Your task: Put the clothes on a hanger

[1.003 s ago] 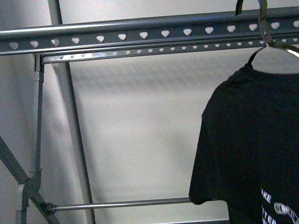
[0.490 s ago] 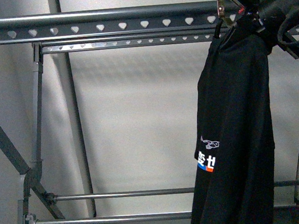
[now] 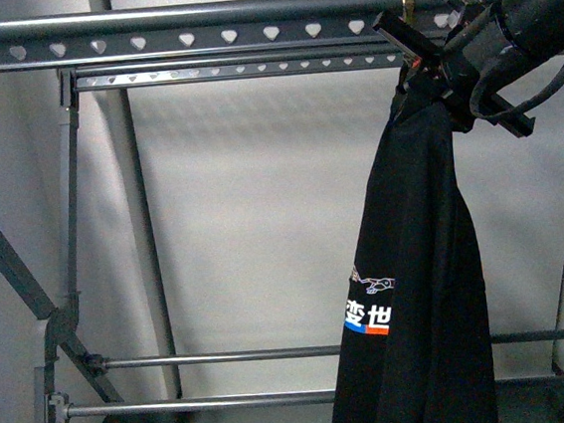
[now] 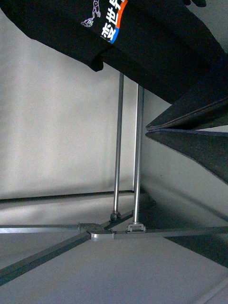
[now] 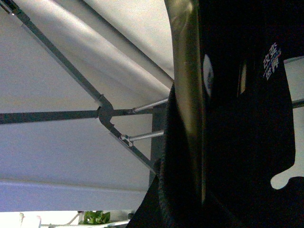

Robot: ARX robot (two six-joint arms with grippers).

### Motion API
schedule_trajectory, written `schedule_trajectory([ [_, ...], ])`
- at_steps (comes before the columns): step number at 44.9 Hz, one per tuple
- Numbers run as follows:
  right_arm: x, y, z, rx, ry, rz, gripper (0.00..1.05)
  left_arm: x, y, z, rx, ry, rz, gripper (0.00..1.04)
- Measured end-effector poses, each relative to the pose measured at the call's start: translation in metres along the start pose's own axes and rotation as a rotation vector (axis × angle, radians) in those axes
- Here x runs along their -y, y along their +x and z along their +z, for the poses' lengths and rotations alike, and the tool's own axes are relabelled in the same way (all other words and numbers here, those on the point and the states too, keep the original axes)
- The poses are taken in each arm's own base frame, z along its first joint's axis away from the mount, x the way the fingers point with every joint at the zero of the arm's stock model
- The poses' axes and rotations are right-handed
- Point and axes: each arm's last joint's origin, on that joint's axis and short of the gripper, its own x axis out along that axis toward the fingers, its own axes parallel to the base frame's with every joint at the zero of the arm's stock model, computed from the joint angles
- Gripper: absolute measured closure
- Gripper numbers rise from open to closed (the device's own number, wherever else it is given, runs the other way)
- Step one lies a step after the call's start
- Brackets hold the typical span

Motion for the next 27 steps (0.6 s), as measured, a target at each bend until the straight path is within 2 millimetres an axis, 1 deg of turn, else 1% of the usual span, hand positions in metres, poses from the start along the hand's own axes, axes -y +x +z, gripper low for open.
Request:
schedule_trajectory([
  [5, 0.004, 0.003, -0.012, 0.004, -0.029, 0.008, 1.01, 0.0, -0.007, -0.004, -0.001, 0.0, 0.0, 1.01],
  [8, 0.008, 0.0, -0.019, 0.013, -0.067, 0.008, 0.88, 0.0, -0.01, -0.006, 0.001, 0.0, 0.0, 1.01],
  [11, 0.012, -0.012, -0.022, 0.066, -0.112, -0.006, 0.72, 0.0, -0.013, -0.009, 0.016, 0.002, 0.0, 1.01],
  [13, 0.015, -0.029, -0.019, 0.128, -0.139, -0.003, 0.61, 0.0, -0.015, -0.008, 0.019, 0.002, 0.0, 1.01],
  [17, 0.018, -0.06, -0.014, 0.23, -0.179, 0.008, 0.47, 0.0, -0.018, -0.008, 0.023, 0.003, 0.0, 1.01],
  [21, 0.024, -0.102, -0.012, 0.329, -0.216, 0.022, 0.33, 0.0, -0.02, -0.007, 0.027, 0.003, 0.0, 1.01],
  [24, 0.03, -0.135, -0.014, 0.401, -0.258, 0.024, 0.23, 0.0, -0.022, -0.007, 0.026, 0.003, 0.0, 1.01],
  [27, 0.039, -0.167, -0.022, 0.475, -0.304, 0.011, 0.12, 0.0, -0.024, -0.007, 0.026, 0.003, 0.0, 1.01],
])
